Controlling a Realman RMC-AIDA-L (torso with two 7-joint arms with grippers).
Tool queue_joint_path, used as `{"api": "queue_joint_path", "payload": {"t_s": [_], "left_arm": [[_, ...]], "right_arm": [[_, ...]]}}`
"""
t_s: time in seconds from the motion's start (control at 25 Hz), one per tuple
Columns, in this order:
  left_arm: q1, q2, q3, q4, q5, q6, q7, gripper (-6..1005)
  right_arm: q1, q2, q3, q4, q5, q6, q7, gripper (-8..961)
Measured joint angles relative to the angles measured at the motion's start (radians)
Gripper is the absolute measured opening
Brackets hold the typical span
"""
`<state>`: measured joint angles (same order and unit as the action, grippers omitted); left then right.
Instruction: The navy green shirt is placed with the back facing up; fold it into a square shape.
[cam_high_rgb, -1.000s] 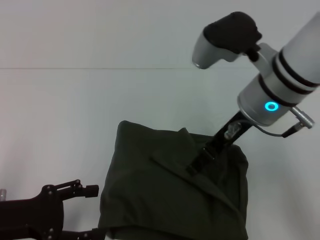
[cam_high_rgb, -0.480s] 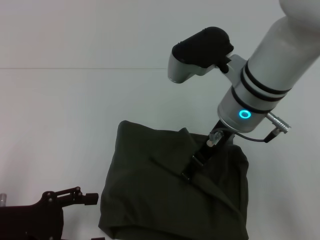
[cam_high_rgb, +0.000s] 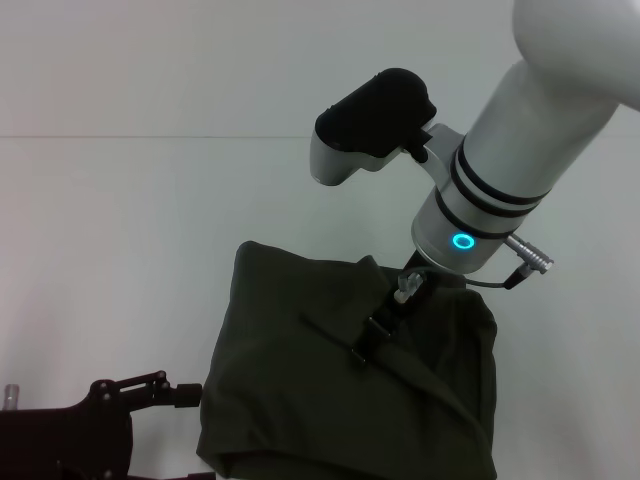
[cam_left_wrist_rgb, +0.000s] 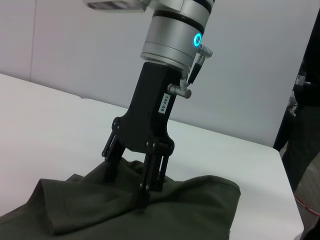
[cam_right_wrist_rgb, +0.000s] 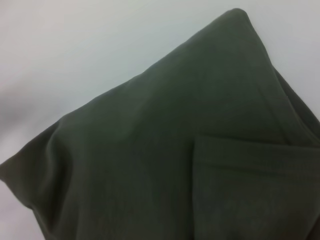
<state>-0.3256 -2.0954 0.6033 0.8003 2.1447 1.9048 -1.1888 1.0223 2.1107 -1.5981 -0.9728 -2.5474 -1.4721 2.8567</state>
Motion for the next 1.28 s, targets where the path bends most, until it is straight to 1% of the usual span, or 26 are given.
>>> {"api": "queue_joint_path", "payload": {"t_s": [0.64,0.8,1.08,1.28], "left_arm": [[0.000,0.000,-0.005,0.000,0.000,-0.001,0.000,936],[-0.001,-0.001,-0.005,0.000,-0.003,-0.001,-0.004,936],[-0.005,-0.002,-0.007,0.000,-0.003,-0.001,-0.007,936],[-0.011,-0.002,-0.007,0.000,-0.001,-0.001,-0.007,936]], "right_arm": [[0.027,0.006,-0.138,0.008,-0.018,0.054,0.001,886],[0.032,0.009,-0.142,0.005,-0.050,0.054,0.012,884],[0.026,0.007,-0.141,0.001,-0.103,0.053,0.033,879],[0.026,0.006,-0.134,-0.002,-0.101,0.055,0.039,875]]}}
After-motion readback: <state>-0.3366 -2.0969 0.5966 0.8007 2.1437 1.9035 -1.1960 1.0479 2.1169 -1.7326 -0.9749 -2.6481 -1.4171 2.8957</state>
